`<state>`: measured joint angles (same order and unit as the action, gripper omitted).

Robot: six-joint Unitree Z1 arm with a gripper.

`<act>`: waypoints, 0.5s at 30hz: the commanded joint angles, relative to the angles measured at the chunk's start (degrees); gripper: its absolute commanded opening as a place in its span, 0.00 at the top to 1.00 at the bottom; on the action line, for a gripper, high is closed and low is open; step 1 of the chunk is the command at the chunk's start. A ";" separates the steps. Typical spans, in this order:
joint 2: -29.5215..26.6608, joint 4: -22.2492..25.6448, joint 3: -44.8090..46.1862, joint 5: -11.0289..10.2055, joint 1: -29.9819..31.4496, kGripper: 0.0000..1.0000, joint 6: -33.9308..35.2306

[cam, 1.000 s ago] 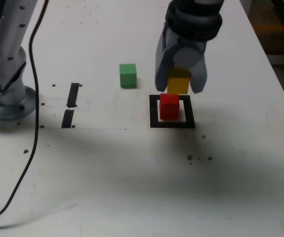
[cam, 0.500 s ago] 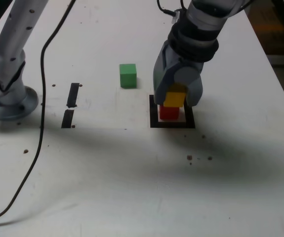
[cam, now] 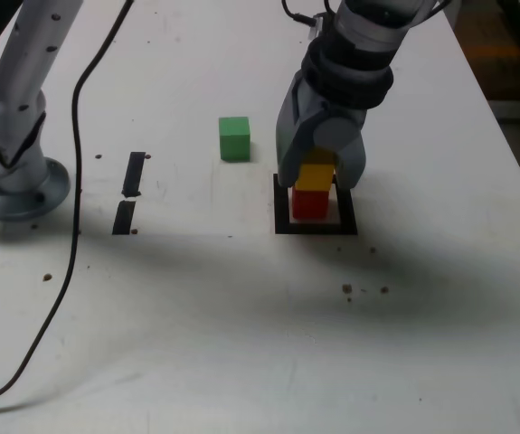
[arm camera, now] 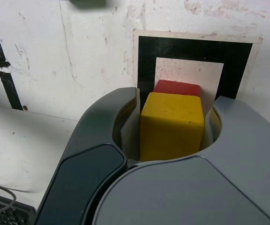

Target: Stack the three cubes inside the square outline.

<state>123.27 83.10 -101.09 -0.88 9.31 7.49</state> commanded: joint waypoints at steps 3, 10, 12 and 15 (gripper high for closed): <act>0.22 0.11 0.73 0.27 -0.09 0.32 -0.10; -1.09 1.82 0.42 0.21 -0.09 0.01 0.03; -2.68 2.14 -0.16 0.25 -0.02 0.00 0.10; -6.65 3.74 -0.69 -0.02 0.18 0.00 0.10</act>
<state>119.46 85.76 -101.57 -0.67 9.33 7.63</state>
